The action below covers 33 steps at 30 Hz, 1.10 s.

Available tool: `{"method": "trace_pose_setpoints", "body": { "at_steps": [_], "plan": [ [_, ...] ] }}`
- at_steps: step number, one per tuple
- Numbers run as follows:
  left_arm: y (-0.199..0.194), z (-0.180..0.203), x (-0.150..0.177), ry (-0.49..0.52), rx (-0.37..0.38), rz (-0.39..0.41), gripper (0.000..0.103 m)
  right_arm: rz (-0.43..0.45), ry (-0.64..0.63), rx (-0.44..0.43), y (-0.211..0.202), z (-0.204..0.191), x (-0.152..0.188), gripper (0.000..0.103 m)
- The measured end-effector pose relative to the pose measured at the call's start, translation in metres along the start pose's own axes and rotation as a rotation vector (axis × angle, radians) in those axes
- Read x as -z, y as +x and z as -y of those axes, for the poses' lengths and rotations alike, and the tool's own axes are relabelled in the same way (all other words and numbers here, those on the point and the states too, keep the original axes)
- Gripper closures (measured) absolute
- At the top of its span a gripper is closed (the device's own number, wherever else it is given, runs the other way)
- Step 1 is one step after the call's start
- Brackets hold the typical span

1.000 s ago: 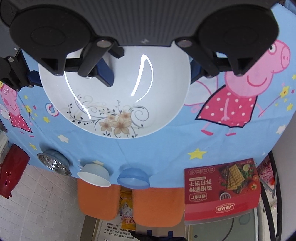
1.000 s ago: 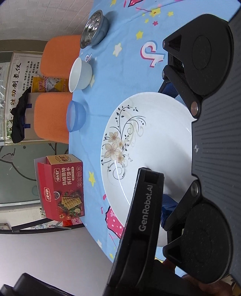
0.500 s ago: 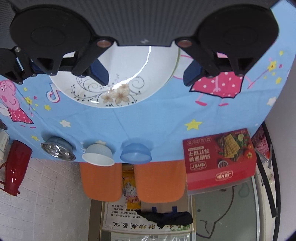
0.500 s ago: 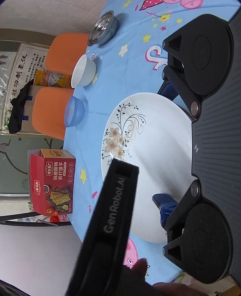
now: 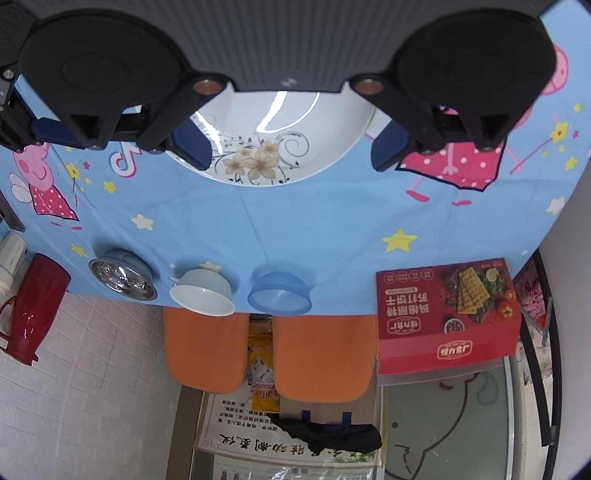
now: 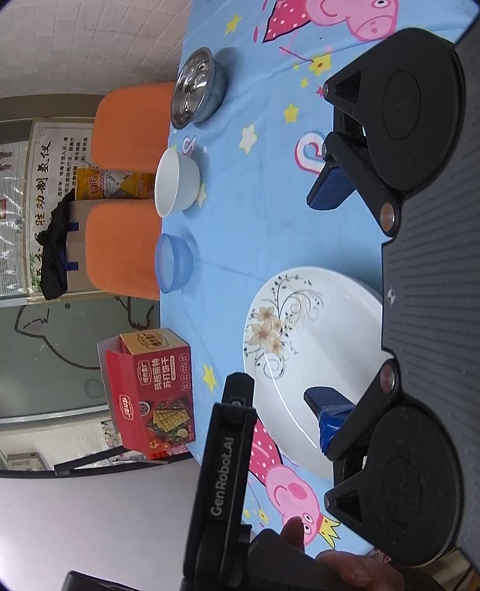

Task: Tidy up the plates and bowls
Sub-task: 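Lift the floral plate with the left tool and set it on the plate stack, then reach the left tool to the steel bowl rim and grasp it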

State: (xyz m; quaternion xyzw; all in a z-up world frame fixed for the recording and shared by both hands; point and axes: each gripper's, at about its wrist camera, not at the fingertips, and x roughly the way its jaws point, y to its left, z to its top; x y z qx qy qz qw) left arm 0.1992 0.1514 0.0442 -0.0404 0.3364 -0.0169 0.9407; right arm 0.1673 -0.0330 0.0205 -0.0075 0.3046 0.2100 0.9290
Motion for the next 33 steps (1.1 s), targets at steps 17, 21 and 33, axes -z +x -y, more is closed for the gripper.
{"method": "trace_pose_setpoints", "body": {
  "at_steps": [17, 21, 33],
  "plan": [
    [0.079, 0.086, -0.06, 0.137, 0.099, -0.07, 0.006, 0.033, 0.266, 0.174, 0.011, 0.168, -0.022, 0.013],
    [0.105, 0.107, -0.078, 0.18, 0.103, -0.076, 0.005, 0.017, 0.3, 0.182, 0.026, 0.196, -0.025, 0.013],
    [0.159, 0.165, -0.15, 0.224, 0.235, -0.023, 0.005, -0.007, 0.303, 0.193, 0.049, 0.248, -0.036, 0.013]
  ]
}}
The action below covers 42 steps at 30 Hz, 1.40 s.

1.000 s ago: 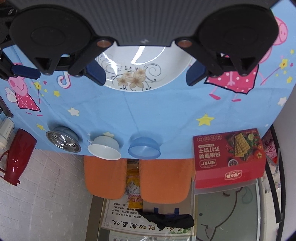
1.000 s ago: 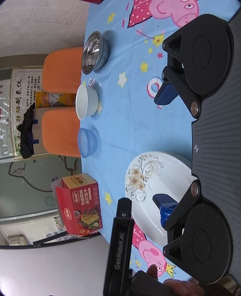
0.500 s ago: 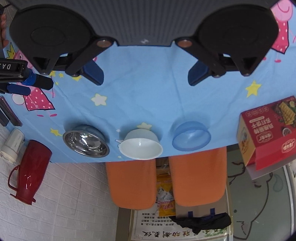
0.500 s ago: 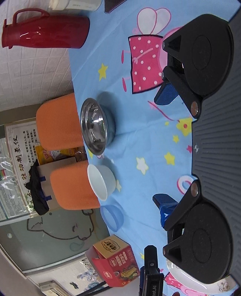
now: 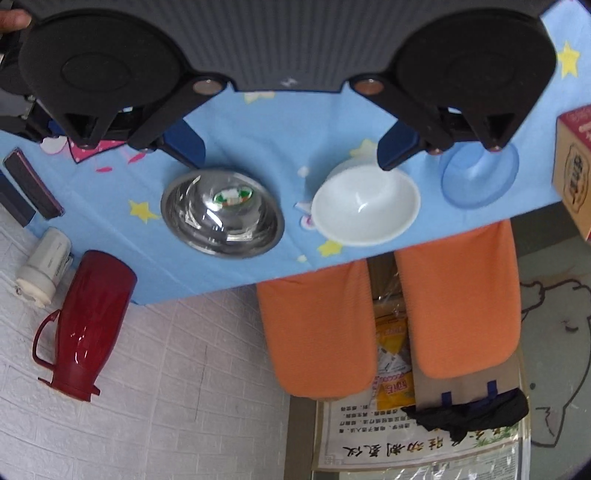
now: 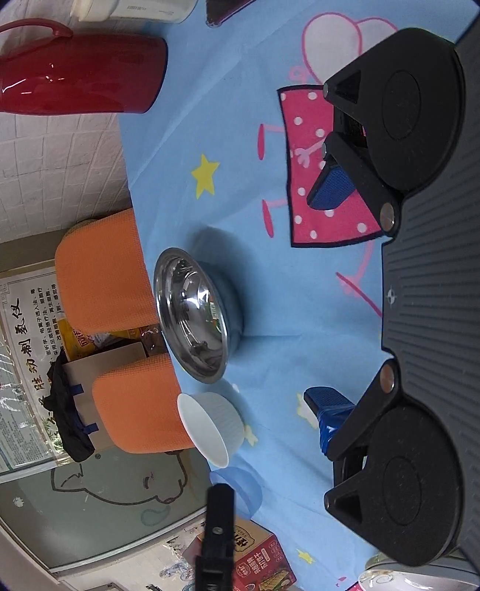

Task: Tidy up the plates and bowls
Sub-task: 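Reach the left tool to the steel bowl rim and grasp it, then carry the steel bowl with the left tool and lower it onto the plates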

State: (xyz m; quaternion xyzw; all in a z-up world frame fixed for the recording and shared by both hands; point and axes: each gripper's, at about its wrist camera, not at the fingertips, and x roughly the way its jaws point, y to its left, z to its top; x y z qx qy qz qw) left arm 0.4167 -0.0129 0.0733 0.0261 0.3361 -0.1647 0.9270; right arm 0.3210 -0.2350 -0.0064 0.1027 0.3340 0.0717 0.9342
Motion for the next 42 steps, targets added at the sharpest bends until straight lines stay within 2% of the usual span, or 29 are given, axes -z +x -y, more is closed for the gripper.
{"method": "trace_pose_setpoints", "body": {
  "at_steps": [3, 5, 8, 13, 19, 22, 23, 24, 25, 26, 27, 30, 35, 42],
  "plan": [
    [0.026, 0.006, -0.034, 0.013, 0.065, 0.012, 0.004, 0.012, -0.028, 0.002, 0.01, 0.0, -0.017, 0.013],
    [0.052, 0.011, -0.051, 0.016, 0.102, -0.02, 0.004, 0.009, -0.026, -0.011, 0.02, 0.002, -0.03, 0.013],
    [0.097, 0.019, -0.068, 0.035, 0.105, -0.089, 0.004, 0.003, 0.021, -0.032, 0.036, 0.01, -0.051, 0.013],
    [0.16, 0.028, -0.07, 0.049, 0.097, -0.199, 0.004, -0.031, 0.023, 0.041, 0.077, 0.019, -0.079, 0.013],
    [0.196, 0.035, -0.06, 0.064, 0.088, -0.255, 0.005, -0.112, -0.023, 0.058, 0.121, 0.018, -0.084, 0.013],
    [0.203, 0.038, -0.056, 0.064, 0.1, -0.265, 0.006, -0.101, -0.052, 0.053, 0.129, 0.014, -0.083, 0.014],
    [0.205, 0.039, -0.055, 0.064, 0.108, -0.273, 0.009, -0.096, -0.061, 0.043, 0.13, 0.013, -0.083, 0.014],
    [0.206, 0.04, -0.055, 0.065, 0.117, -0.285, 0.015, -0.089, -0.071, 0.028, 0.13, 0.012, -0.083, 0.015],
    [0.207, 0.043, -0.052, 0.083, 0.107, -0.286, 0.027, -0.085, -0.085, 0.02, 0.13, 0.01, -0.082, 0.016],
    [0.206, 0.045, -0.051, 0.098, 0.09, -0.285, 0.034, -0.086, -0.106, 0.017, 0.129, 0.008, -0.081, 0.017],
    [0.206, 0.047, -0.049, 0.107, 0.086, -0.285, 0.036, -0.086, -0.122, 0.016, 0.128, 0.005, -0.079, 0.019],
    [0.2, 0.052, -0.045, 0.104, 0.082, -0.289, 0.037, -0.093, -0.116, -0.039, 0.122, 0.001, -0.078, 0.023],
    [0.187, 0.048, -0.041, 0.085, 0.094, -0.314, 0.037, -0.111, -0.091, -0.052, 0.109, -0.003, -0.072, 0.023],
    [0.138, 0.053, -0.043, 0.096, 0.076, -0.261, 0.037, -0.063, -0.125, -0.04, 0.071, -0.023, -0.07, 0.022]
  ]
}}
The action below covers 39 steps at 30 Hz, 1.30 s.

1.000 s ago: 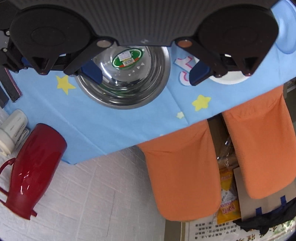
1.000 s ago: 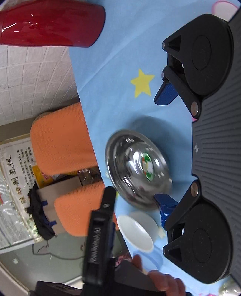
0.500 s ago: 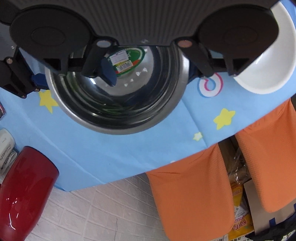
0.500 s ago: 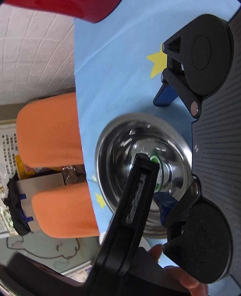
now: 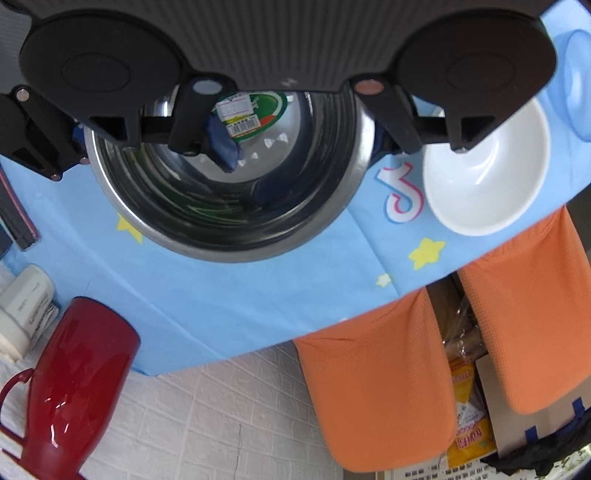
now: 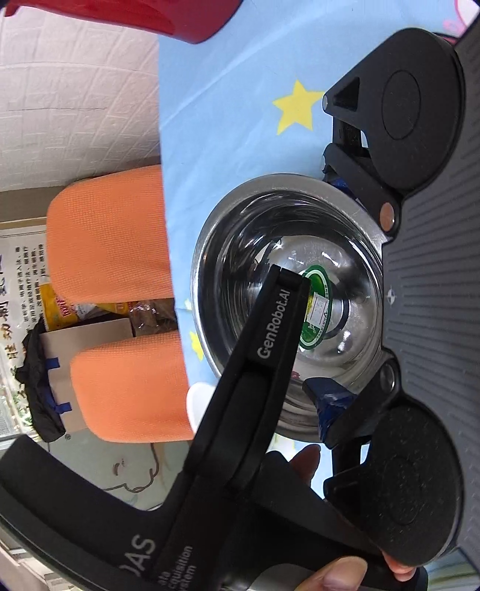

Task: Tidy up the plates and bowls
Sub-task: 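Carry the steel bowl with the left tool and lower it onto the plates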

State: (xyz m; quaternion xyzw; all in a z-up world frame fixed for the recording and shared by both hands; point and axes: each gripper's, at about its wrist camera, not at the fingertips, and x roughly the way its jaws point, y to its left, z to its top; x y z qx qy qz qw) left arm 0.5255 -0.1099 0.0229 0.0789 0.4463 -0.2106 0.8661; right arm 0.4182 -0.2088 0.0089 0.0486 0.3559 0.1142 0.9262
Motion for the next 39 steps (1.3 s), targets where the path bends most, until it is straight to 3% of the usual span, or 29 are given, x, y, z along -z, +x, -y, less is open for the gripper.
{"method": "trace_pose_setpoints", "body": {
  "at_steps": [9, 17, 24, 33, 36, 38, 39],
  "plan": [
    [-0.053, 0.014, 0.039, -0.017, 0.0, 0.03, 0.036, 0.022, -0.032, 0.004, -0.054, -0.023, 0.023, 0.021],
    [-0.097, 0.032, 0.114, -0.045, -0.003, 0.012, 0.034, 0.011, -0.021, -0.017, -0.095, -0.054, 0.067, 0.021],
    [-0.108, 0.039, 0.171, -0.073, 0.015, -0.028, 0.033, -0.034, 0.0, -0.04, -0.111, -0.073, 0.11, 0.02],
    [-0.104, 0.041, 0.203, -0.097, 0.009, -0.063, 0.032, -0.082, 0.008, -0.068, -0.107, -0.078, 0.135, 0.02],
    [-0.1, 0.042, 0.206, -0.097, 0.001, -0.045, 0.028, -0.105, 0.017, -0.09, -0.106, -0.078, 0.148, 0.02],
    [-0.099, 0.042, 0.207, -0.102, -0.004, -0.037, 0.014, -0.098, 0.014, -0.091, -0.107, -0.078, 0.152, 0.022],
    [-0.1, 0.041, 0.208, -0.11, 0.001, -0.036, 0.013, -0.101, 0.011, -0.091, -0.108, -0.078, 0.152, 0.022]
  ]
}}
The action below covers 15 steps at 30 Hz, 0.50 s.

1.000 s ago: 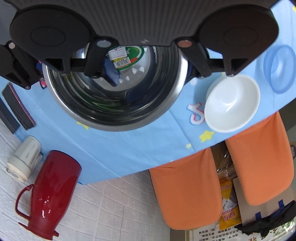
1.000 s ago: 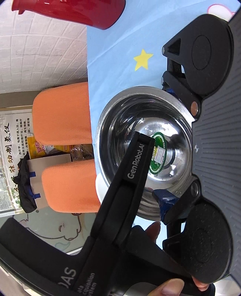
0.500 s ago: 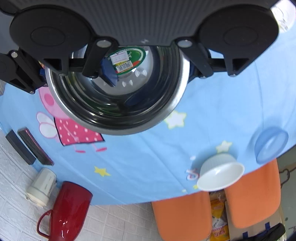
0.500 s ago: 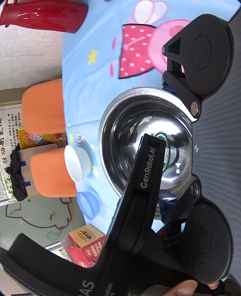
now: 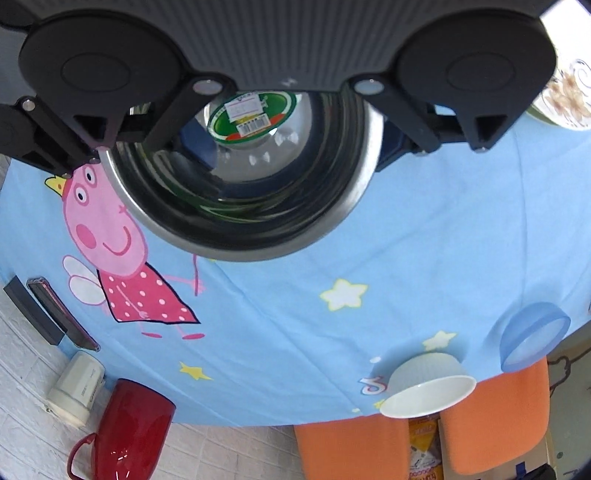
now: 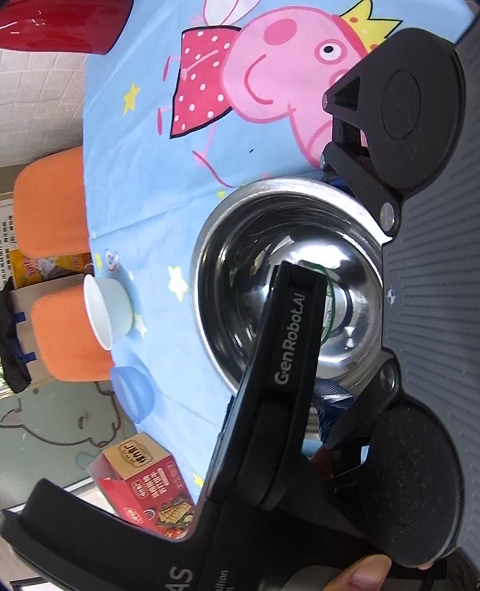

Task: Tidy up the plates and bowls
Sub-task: 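Carry the steel bowl with the left tool and lower it onto the plates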

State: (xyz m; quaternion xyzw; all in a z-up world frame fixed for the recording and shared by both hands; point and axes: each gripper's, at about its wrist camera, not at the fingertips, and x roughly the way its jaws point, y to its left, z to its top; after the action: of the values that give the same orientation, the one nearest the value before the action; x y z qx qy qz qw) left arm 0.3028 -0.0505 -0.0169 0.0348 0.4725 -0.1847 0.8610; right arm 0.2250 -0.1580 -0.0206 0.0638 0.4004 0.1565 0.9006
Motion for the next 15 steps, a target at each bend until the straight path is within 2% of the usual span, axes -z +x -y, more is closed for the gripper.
{"method": "trace_pose_setpoints", "body": {
  "at_steps": [3, 8, 11, 15],
  "plan": [
    [-0.013, -0.004, -0.002, -0.01, 0.006, 0.028, 0.013, 0.006, 0.023, -0.013, -0.011, 0.004, 0.001, 0.022],
    [-0.057, -0.017, -0.01, -0.016, -0.002, 0.133, 0.011, 0.113, 0.068, 0.012, -0.054, 0.017, 0.007, 0.021],
    [-0.079, -0.033, -0.014, -0.027, -0.022, 0.176, 0.011, 0.144, 0.087, 0.018, -0.072, 0.026, 0.007, 0.021],
    [-0.098, -0.065, -0.013, -0.058, -0.061, 0.198, 0.011, 0.16, 0.046, 0.059, -0.083, 0.034, -0.001, 0.021]
  ]
}}
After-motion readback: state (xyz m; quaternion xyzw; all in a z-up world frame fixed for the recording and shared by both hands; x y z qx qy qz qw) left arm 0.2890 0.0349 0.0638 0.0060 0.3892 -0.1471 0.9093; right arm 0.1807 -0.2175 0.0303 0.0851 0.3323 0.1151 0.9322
